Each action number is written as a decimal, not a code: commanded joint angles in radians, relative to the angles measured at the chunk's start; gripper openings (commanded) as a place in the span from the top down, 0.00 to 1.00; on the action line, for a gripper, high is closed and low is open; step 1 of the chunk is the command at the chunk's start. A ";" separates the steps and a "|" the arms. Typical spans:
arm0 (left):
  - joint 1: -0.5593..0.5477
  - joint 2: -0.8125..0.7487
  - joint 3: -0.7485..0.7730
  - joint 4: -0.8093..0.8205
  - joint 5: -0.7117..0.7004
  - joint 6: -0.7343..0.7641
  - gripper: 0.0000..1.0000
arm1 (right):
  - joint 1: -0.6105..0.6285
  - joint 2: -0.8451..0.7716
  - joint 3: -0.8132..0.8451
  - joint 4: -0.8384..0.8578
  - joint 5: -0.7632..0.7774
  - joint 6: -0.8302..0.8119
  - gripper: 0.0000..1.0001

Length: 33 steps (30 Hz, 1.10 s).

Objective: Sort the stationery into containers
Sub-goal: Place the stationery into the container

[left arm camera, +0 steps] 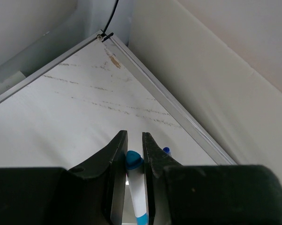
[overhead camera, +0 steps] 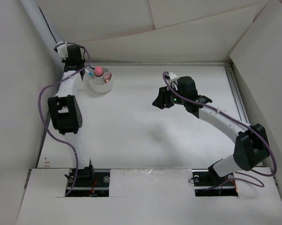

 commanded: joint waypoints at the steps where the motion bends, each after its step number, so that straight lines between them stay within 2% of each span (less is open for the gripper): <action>1: 0.008 0.017 0.062 0.060 -0.021 0.016 1.00 | 0.006 -0.035 -0.002 0.063 -0.019 0.006 0.50; 12: -0.036 0.068 0.051 0.142 -0.063 0.080 1.00 | 0.006 -0.035 -0.022 0.092 0.012 0.006 0.50; 18: -0.045 0.047 -0.037 0.197 -0.077 0.080 1.00 | -0.016 -0.053 -0.041 0.115 0.055 0.024 0.50; 21: -0.045 0.038 -0.063 0.206 -0.077 0.080 0.91 | -0.027 -0.074 -0.059 0.135 0.055 0.033 0.52; 23: -0.045 0.028 -0.077 0.215 -0.077 0.080 0.83 | -0.037 -0.085 -0.059 0.135 0.055 0.033 0.57; 26: -0.045 0.005 -0.109 0.215 -0.064 0.080 0.76 | -0.059 -0.096 -0.070 0.135 0.066 0.042 0.61; 29: -0.045 -0.041 -0.139 0.241 -0.040 0.071 0.67 | -0.068 -0.114 -0.081 0.135 0.119 0.053 0.69; 30: -0.045 -0.056 -0.162 0.252 -0.026 0.071 0.65 | -0.068 -0.114 -0.090 0.135 0.119 0.053 0.79; 33: -0.045 -0.117 -0.172 0.261 -0.014 0.056 0.64 | -0.091 -0.114 -0.090 0.135 0.130 0.075 0.91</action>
